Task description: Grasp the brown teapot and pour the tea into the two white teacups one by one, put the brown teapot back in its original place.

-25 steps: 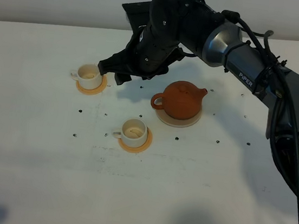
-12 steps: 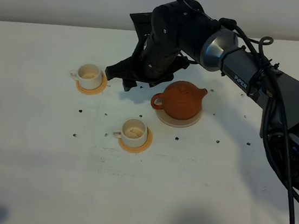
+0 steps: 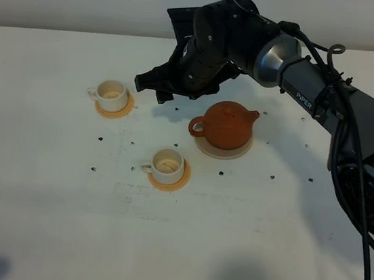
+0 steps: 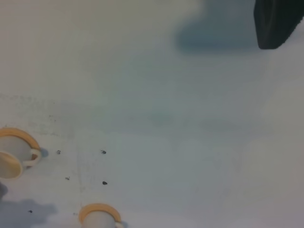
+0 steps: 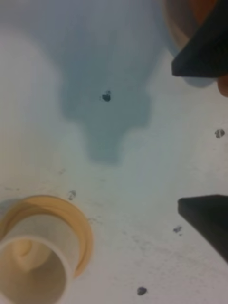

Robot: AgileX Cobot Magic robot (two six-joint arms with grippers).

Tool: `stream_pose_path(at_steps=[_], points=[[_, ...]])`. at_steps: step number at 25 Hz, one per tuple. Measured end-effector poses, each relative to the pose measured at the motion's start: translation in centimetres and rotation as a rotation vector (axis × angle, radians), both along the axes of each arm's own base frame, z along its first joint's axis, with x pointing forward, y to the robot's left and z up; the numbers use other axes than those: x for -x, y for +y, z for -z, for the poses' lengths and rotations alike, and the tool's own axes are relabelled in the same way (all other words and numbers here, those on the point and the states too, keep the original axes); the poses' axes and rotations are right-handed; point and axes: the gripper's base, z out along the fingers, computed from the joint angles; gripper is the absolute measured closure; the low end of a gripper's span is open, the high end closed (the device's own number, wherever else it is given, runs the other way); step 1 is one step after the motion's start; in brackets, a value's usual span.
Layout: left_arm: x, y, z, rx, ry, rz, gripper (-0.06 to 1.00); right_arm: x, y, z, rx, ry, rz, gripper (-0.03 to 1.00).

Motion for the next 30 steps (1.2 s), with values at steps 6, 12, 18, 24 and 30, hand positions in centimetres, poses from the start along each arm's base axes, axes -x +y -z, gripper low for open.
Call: stream_pose_path(at_steps=[6,12,18,24,30], points=[[0.0,0.0,0.0,0.0,0.0,0.0,0.59,-0.2,-0.2,0.7,0.008,0.012,0.008,0.45],[0.0,0.0,0.0,0.0,0.0,0.0,0.59,-0.2,-0.3,1.6,0.032,0.029,0.004,0.45],[0.0,0.0,0.0,0.0,0.0,0.0,0.59,-0.1,-0.6,1.7,0.067,0.046,-0.007,0.45],[0.0,0.0,0.0,0.0,0.0,0.0,0.59,0.1,-0.6,1.7,0.074,0.059,-0.015,0.45],[0.0,0.0,0.0,0.0,0.0,0.0,0.59,0.1,-0.6,1.7,0.076,0.063,-0.027,0.45]])
